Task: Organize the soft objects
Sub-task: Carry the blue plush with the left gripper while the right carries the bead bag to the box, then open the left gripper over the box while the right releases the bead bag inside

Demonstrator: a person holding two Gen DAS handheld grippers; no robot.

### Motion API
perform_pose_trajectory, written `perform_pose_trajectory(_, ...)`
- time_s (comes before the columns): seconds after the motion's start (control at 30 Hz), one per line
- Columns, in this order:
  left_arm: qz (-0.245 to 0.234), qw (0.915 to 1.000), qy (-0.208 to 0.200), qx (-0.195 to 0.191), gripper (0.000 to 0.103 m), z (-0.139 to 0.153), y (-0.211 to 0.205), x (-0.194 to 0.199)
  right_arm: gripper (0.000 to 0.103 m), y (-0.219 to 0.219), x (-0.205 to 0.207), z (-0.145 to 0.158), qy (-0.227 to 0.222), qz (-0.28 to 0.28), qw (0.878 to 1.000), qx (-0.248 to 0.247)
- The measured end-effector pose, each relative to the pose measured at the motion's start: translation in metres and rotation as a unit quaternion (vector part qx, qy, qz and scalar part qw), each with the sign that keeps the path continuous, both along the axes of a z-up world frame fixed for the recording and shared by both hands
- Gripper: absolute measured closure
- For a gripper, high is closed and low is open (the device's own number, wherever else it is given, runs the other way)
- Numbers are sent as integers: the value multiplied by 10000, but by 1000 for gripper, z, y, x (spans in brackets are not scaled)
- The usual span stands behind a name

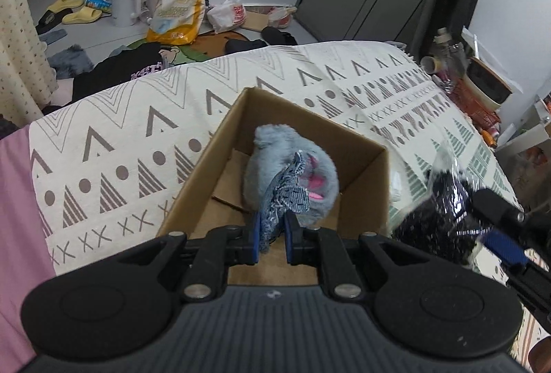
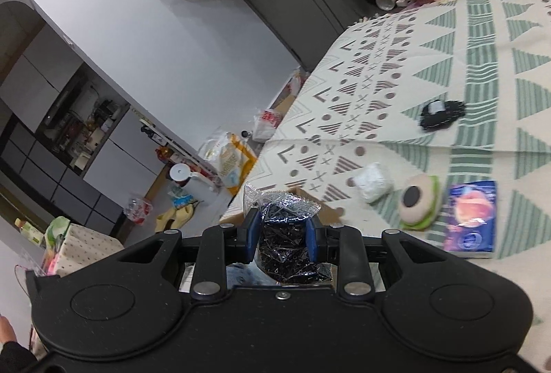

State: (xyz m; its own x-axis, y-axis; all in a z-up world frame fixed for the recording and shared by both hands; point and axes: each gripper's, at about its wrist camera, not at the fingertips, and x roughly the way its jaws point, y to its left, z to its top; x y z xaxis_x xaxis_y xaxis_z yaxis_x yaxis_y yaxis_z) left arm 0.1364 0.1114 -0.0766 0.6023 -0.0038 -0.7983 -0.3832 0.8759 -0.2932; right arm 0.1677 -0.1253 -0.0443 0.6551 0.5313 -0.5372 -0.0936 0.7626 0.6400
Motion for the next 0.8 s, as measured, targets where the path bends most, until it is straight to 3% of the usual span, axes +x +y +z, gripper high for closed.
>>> perform_pose_trajectory(0.23, 130, 9998, -66, 147, 90, -3, 4, 7, 76, 21, 17, -6, 151, -229, 9996, 49)
perform_pose_trajectory(0.4, 193, 9996, -17, 182, 84, -4, 5, 11, 71, 33, 27, -7, 183, -256, 9995, -101)
perform_pose_trajectory(0.6, 272, 9995, 6, 188, 70, -2, 5, 13, 65, 33, 25, -7, 283, -212, 9992, -160)
perform_pose_trajectory(0.8, 259, 9987, -105, 418, 48, 8, -2, 10, 63, 21, 17, -3, 351, -204, 9987, -309)
